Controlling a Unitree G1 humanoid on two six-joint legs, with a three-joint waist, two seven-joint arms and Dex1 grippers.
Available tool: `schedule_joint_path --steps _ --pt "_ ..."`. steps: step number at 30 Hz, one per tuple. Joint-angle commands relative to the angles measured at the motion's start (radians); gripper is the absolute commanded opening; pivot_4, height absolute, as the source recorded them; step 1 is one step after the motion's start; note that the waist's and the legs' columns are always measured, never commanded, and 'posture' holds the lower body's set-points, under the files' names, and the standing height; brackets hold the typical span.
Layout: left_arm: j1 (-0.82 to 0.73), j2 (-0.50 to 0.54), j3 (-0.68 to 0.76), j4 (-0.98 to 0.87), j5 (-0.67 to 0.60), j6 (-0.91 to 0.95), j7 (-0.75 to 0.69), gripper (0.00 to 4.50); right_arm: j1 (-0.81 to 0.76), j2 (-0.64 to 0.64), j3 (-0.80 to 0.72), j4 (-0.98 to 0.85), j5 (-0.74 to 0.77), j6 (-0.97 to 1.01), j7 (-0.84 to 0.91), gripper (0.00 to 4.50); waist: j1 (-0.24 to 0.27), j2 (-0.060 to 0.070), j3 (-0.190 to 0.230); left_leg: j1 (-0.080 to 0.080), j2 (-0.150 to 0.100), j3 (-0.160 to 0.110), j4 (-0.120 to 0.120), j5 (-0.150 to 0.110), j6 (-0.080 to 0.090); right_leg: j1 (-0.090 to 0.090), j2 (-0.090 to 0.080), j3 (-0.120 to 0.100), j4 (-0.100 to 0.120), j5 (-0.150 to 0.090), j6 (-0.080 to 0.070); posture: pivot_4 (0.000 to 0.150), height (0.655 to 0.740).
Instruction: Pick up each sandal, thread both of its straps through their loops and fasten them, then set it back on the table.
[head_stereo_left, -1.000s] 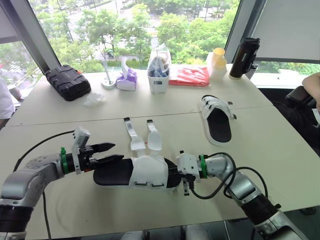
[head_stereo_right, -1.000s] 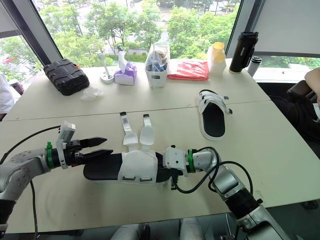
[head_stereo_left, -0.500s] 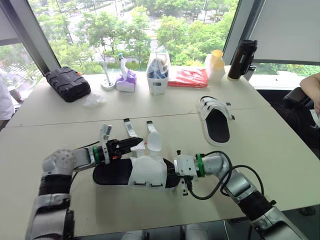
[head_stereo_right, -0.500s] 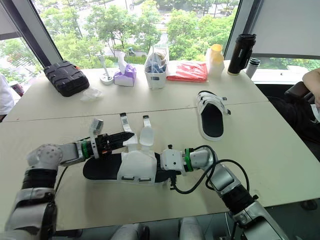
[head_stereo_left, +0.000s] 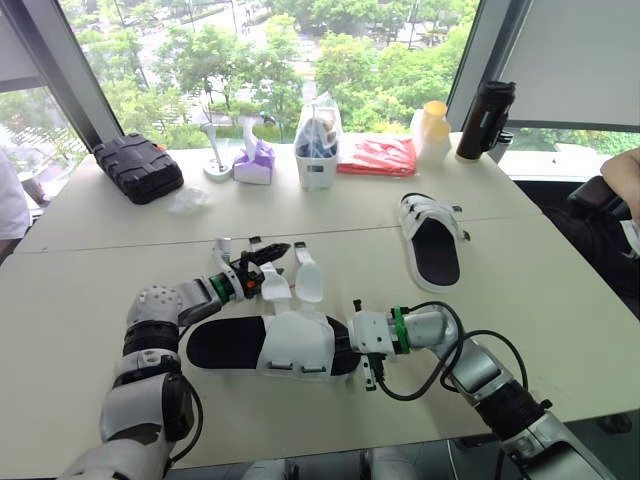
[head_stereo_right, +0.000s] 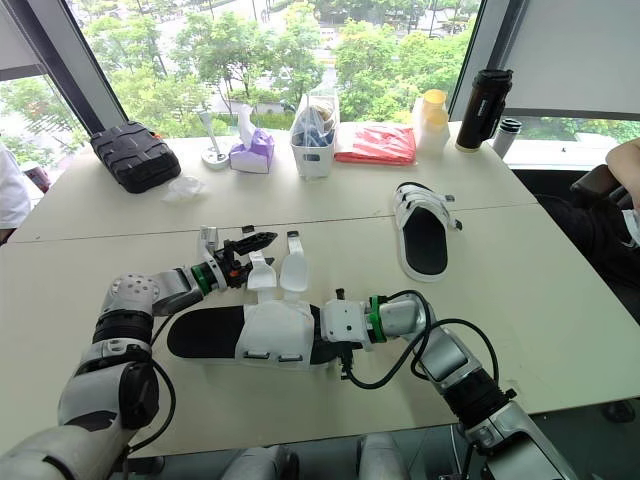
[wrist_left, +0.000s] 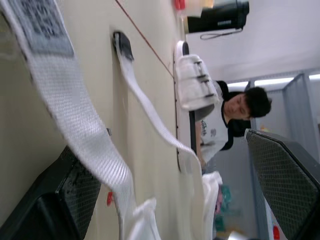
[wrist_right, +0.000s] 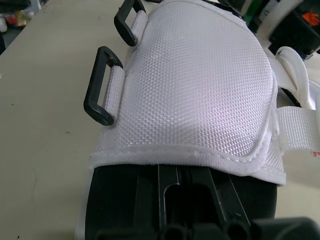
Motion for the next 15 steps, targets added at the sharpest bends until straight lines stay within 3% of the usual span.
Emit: schedule_joint_path --steps 1,7,10,15 --pt "-0.029 0.0 0.031 0.049 0.034 -0.069 -0.003 4.5 0.012 0.0 0.025 0.015 -0.029 0.005 0.001 0.04 -0.001 0.0 0.0 0.0 0.0 0.0 0.0 0.0 0.0 0.0 0.0 0.0 0.0 0.0 0.0 0.15 0.74" --pt "-0.069 -0.008 0.052 0.137 0.075 -0.155 -0.004 4.5 0.012 0.003 0.029 0.016 -0.035 0.005 -0.002 0.04 -0.001 -0.001 -0.001 0.001 0.0 0.0 0.0 0.0 0.0 0.001 0.0 0.0 0.0 0.0 0.0 0.15 0.74" --pt "-0.081 -0.007 0.058 0.165 0.088 -0.18 -0.009 3.63 0.01 0.002 0.031 0.018 -0.036 0.005 -0.002 0.0 -0.002 -0.001 -0.001 0.001 0.0 -0.001 0.0 0.0 0.0 0.002 0.0 0.0 0.0 0.0 0.0 0.15 0.74" --pt "-0.099 -0.004 0.068 0.197 0.103 -0.204 -0.019 1.13 0.009 0.002 0.033 0.021 -0.038 0.002 -0.002 0.0 -0.002 -0.001 -0.001 0.001 0.0 -0.001 0.0 0.0 0.0 0.001 0.001 0.0 0.0 0.0 0.0 0.15 0.74"
